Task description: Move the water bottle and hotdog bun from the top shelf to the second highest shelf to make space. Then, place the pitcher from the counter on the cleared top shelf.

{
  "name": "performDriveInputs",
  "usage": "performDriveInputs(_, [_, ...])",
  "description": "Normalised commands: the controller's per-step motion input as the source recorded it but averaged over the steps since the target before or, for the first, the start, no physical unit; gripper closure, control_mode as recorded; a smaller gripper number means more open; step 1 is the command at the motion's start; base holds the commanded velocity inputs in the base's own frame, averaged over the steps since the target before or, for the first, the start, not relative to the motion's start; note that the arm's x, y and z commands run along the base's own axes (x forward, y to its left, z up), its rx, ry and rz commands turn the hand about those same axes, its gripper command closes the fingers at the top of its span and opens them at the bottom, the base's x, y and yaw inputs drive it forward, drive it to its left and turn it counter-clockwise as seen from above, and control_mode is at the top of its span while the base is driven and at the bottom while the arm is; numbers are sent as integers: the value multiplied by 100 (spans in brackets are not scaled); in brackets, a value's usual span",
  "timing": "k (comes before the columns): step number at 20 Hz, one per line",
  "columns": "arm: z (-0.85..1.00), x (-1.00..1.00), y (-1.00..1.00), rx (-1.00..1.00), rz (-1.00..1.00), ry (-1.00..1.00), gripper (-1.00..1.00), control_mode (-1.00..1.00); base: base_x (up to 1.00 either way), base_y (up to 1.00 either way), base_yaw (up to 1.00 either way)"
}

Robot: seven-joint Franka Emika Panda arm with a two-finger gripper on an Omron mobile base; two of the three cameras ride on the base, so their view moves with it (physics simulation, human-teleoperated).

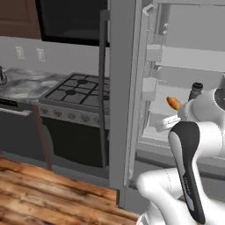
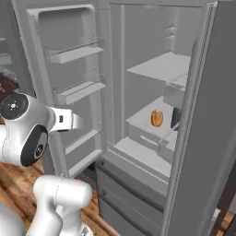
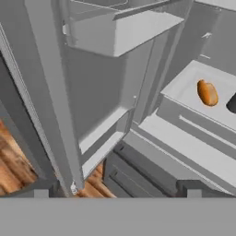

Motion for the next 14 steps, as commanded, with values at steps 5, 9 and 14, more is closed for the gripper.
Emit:
performDriveInputs(5, [0,0,0,0,0,0,-100,100,-13,15,52])
performDriveInputs(9, [0,0,0,0,0,0,-100,100,0,41,48])
performDriveInputs(14, [0,0,0,0,0,0,-100,100,0,68,47])
